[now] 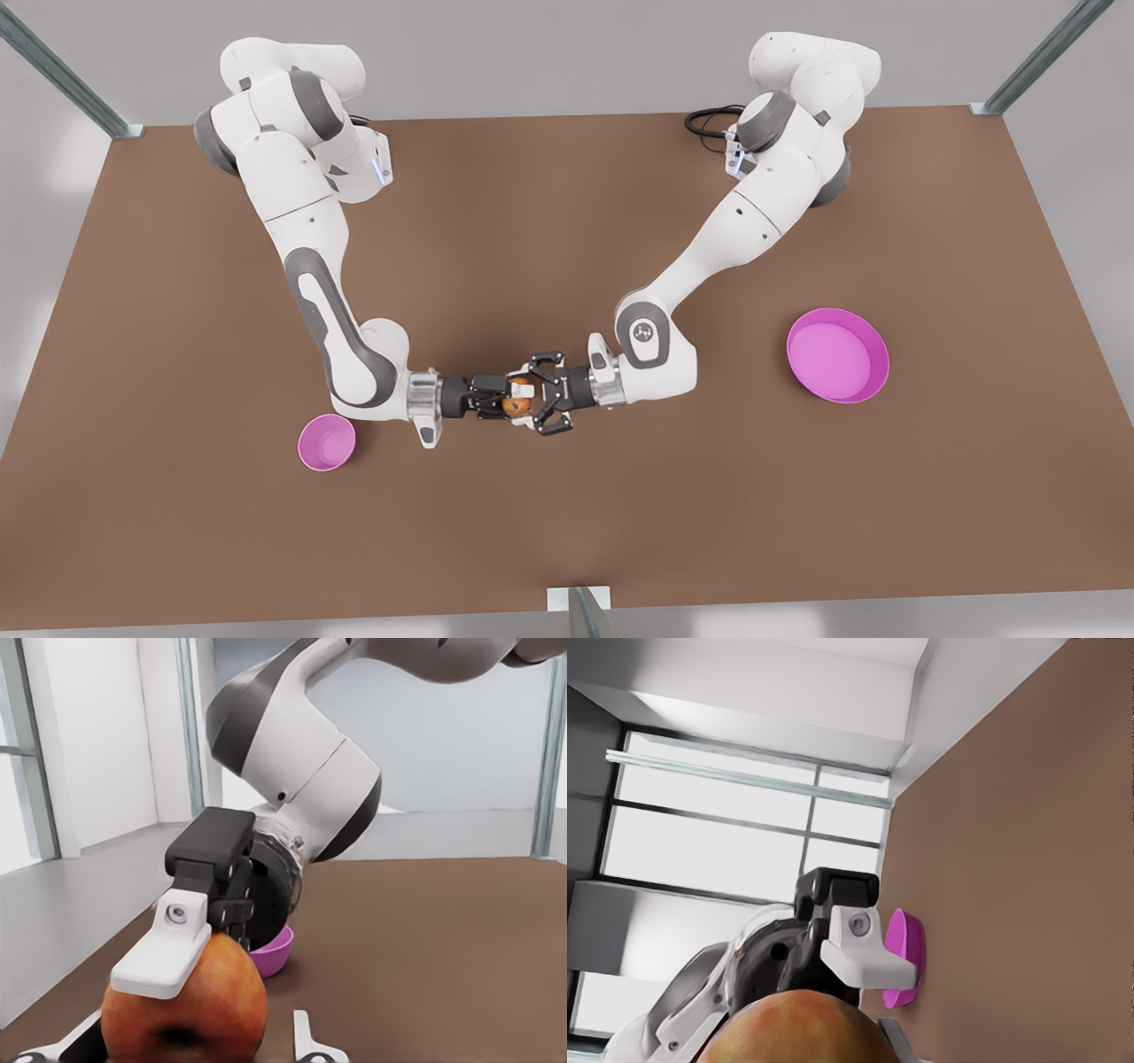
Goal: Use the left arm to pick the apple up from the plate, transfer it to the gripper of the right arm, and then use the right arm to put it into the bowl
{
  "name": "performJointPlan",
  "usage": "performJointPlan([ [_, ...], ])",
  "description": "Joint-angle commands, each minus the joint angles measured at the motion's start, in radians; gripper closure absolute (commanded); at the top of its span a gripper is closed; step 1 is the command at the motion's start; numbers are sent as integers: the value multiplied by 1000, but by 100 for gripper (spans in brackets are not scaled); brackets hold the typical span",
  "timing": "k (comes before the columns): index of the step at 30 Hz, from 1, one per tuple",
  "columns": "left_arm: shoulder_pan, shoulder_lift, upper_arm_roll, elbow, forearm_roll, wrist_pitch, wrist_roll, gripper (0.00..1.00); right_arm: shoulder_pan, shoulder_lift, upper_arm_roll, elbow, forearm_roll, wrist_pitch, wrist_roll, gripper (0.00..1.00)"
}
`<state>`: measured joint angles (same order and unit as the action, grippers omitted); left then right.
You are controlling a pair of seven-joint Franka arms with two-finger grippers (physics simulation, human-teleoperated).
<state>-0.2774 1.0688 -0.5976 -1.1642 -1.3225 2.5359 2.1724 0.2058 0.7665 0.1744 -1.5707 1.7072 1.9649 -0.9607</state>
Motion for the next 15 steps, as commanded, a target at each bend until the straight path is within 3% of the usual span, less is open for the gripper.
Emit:
performJointPlan([
  [1,3,-1,2,0,0,-2,6,1,-2,-1,0,-2,-8,2,10,40],
  [3,21,-1,16,-11,3,3,-8,1,-8,-1,-6,1,-14,0,11,40],
  [6,46,-12,133,-46,48,0,-66,0,-45,-7,-9,-2,-96,-11,26,40],
  [7,53,-33,179,-72,118,-5,-207,0,-58,-7,-9,-2,-118,-15,33,40],
  [9,52,-162,301,-167,458,-17,-691,0,-88,-7,-9,-2,-159,-15,33,40],
  [11,55,-352,404,-192,1029,-273,-1463,0,-140,-7,-9,-2,-230,-17,39,39],
  [12,83,-434,421,-189,1161,-423,-1589,0,-169,-13,-9,-2,-282,-43,69,39],
  [15,112,-688,582,-170,1281,-968,-1746,0,-279,-12,-1,-2,-417,-78,74,39],
])
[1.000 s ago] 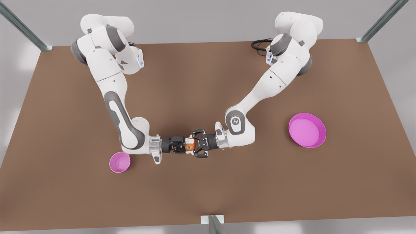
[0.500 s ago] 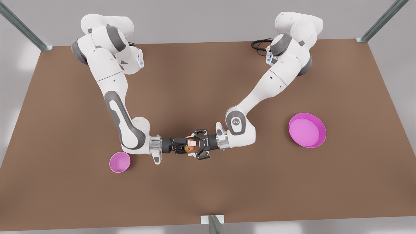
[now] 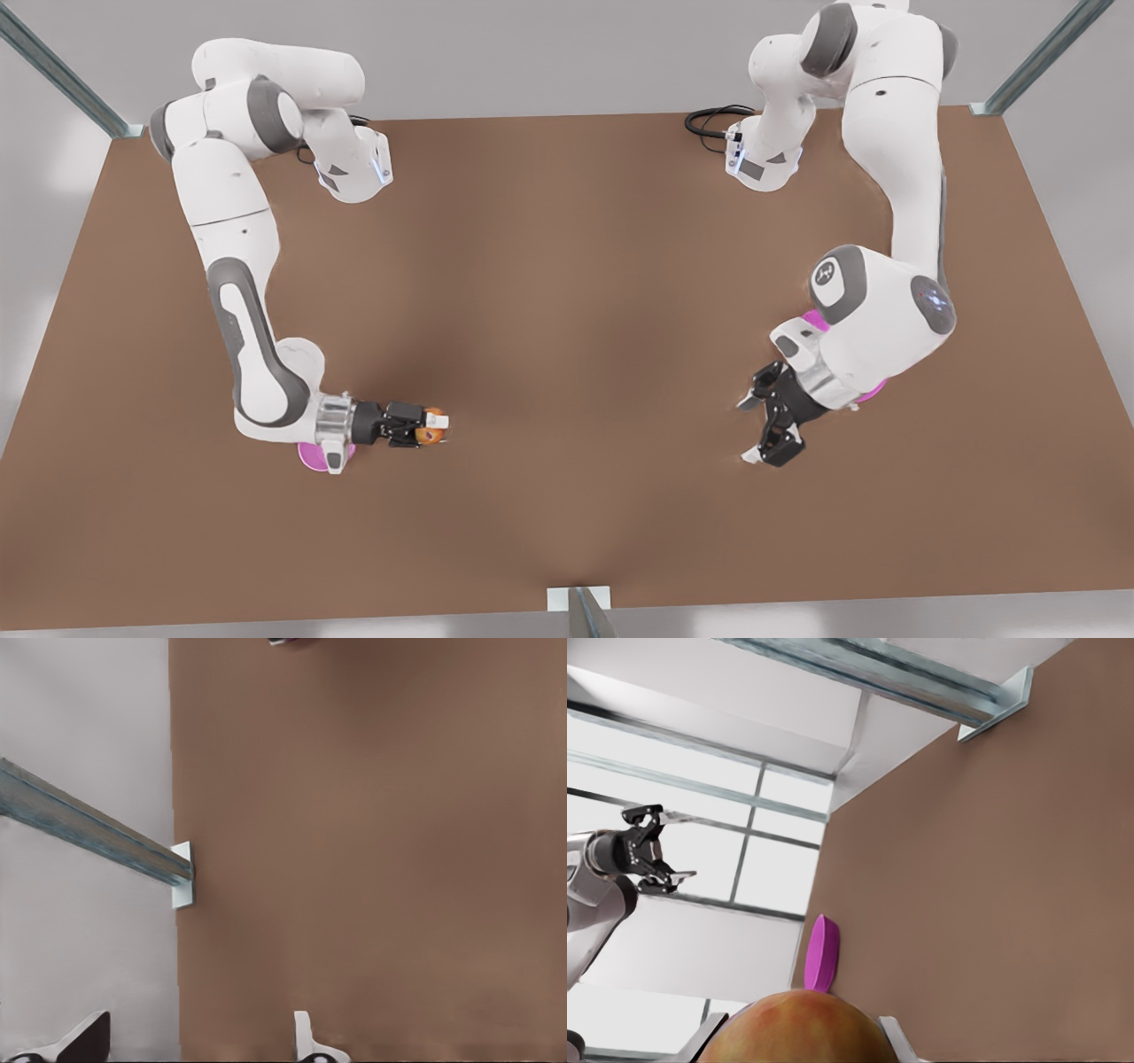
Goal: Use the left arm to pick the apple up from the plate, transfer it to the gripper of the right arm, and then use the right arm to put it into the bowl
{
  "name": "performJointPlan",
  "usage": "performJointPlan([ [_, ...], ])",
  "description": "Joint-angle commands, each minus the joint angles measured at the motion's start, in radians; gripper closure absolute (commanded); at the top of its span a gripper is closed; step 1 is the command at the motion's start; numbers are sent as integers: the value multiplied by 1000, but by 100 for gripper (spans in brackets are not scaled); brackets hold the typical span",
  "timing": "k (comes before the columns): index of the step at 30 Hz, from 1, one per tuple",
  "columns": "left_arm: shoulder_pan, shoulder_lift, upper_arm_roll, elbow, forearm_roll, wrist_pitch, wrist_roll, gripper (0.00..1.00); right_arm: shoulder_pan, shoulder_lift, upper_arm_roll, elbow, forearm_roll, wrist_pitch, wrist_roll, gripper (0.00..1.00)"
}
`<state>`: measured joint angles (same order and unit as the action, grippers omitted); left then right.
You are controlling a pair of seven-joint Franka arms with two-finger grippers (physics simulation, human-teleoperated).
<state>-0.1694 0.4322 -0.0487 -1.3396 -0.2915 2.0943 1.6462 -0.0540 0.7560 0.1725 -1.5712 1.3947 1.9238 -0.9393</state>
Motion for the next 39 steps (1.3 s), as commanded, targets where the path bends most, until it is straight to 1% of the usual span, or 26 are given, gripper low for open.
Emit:
performJointPlan([
  [1,4,-102,81,10,252,-568,-1324,0,-47,-1,1,3,-146,-48,53,39],
  [3,5,-199,84,8,307,-573,-1543,0,-107,3,-2,5,-235,-71,39,39],
  [4,88,-268,49,-33,301,-568,-1574,0,-127,3,-4,5,-266,-75,33,39],
  [5,140,-296,-8,-66,305,-560,-1582,0,-148,6,-5,5,-289,-75,8,39],
  [7,140,-274,-10,-33,311,-570,-1612,0,-184,6,-7,5,-355,-75,5,39],
  [12,136,-260,-14,-35,304,-571,-1635,0,-230,6,-11,45,-500,-57,-12,39],
  [16,131,-257,-14,-38,304,-571,-1635,0,-233,14,-18,46,-571,75,-58,39],
  [21,136,-257,-13,-39,305,-571,-1662,0,-230,28,-18,40,-597,142,-101,37],
  [23,133,-256,-11,-42,305,-571,-1753,0,-231,28,-18,39,-625,155,-102,37],
  [24,131,-250,-13,-42,305,-565,-1784,0,-231,31,-18,37,-632,156,-104,36],
  [26,137,-234,-10,-36,310,-553,-1829,0,-233,31,-18,37,-640,155,-102,29],
  [27,140,-225,-10,-33,310,-519,-1844,0,-234,31,-18,37,-640,156,-102,22],
  [28,142,-222,-10,-33,308,-497,-1869,0,-234,31,-18,37,-640,155,-104,6],
  [29,142,-221,-10,-33,308,-494,-1869,0,-236,34,-18,37,-640,153,-104,0],
  [31,142,-221,-8,-33,310,-494,-1867,0,-236,32,-18,37,-640,150,-102,0],
  [33,142,-222,-8,-33,310,-494,-1864,0,-231,20,-14,28,-640,121,-24,0],
  [34,143,-222,-8,-33,308,-494,-1864,0,-254,-14,-5,30,-638,26,56,0],
  [35,142,-222,-8,-33,308,-494,-1864,0,-254,-50,-5,36,-645,-12,122,0],
  [37,142,-222,-10,-33,308,-494,-1864,0,-242,-126,1,54,-720,-40,260,0],
  [38,142,-222,-10,-33,308,-494,-1861,0,-242,-138,7,114,-813,-49,319,0],
  [39,140,-222,-10,-33,310,-494,-1858,0,-242,-142,42,243,-977,-103,407,0],
])
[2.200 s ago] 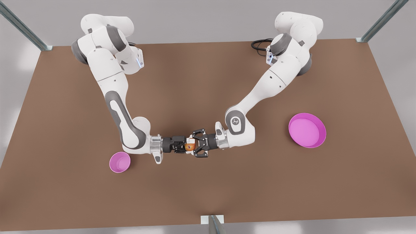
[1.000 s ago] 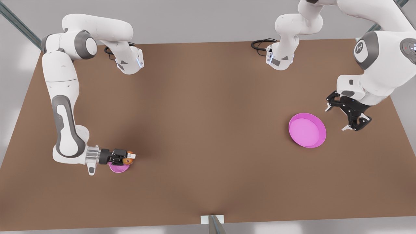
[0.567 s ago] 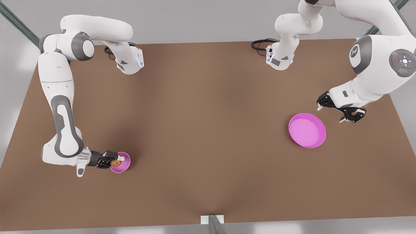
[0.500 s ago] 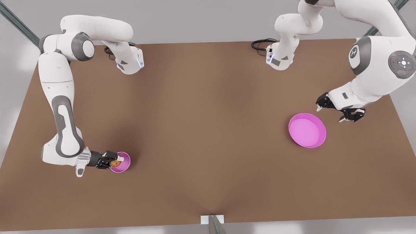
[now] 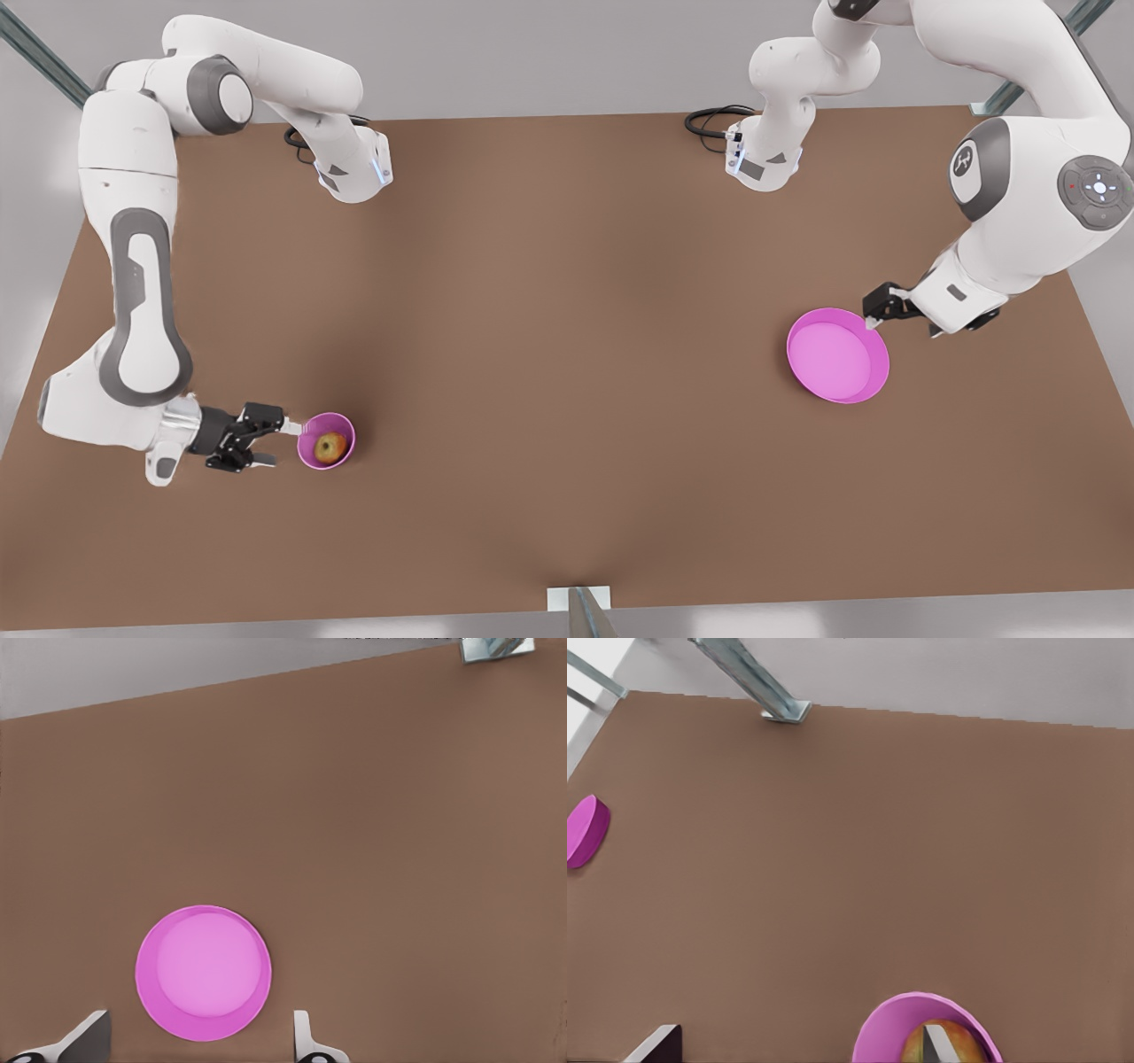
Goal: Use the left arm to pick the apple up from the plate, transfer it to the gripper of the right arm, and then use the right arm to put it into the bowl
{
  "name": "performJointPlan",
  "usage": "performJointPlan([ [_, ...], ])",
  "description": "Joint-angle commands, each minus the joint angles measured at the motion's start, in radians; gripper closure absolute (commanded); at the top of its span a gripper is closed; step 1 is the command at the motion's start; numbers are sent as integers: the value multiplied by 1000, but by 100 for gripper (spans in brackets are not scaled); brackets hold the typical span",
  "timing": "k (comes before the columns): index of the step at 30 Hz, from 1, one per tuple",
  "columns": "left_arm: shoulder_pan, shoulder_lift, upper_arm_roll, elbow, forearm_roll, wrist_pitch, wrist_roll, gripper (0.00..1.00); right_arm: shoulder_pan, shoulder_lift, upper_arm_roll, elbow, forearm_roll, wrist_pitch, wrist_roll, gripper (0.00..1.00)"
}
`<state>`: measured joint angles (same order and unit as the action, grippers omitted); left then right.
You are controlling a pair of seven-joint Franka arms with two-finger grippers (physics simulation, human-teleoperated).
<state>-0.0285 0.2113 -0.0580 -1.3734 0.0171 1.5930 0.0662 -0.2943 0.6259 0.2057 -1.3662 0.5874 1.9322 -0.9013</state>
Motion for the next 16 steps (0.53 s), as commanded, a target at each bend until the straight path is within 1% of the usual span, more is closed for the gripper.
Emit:
performJointPlan([
  [1,-1,-1,0,0,1,7,-276,0,21,-12,32,151,-297,-176,418,0],
  [2,-1,-1,0,0,3,8,-276,0,50,-35,32,212,-372,-205,430,0],
  [3,-1,-1,0,0,3,9,-275,0,147,-179,-24,214,-455,-217,482,0],
  [4,-1,0,0,2,3,10,-276,0,233,-346,-126,94,-523,-234,616,0],
  [5,-1,-1,0,4,3,10,-275,0,233,-402,-141,49,-569,-268,654,0],
  [6,-1,0,0,4,1,10,-275,0,241,-414,-152,16,-641,-320,778,0],
  [8,-1,0,0,4,1,10,-256,0,256,-502,-163,-109,-632,-297,898,0],
  [11,-2,0,0,4,1,10,-256,0,311,-497,-167,-96,-627,-311,935,0],
  [12,-2,-1,0,4,1,10,-237,0,336,-492,-198,-82,-606,-309,1015,0],
  [16,-5,0,0,4,1,10,-236,0,339,-469,-195,-70,-601,-302,1053,0],
])
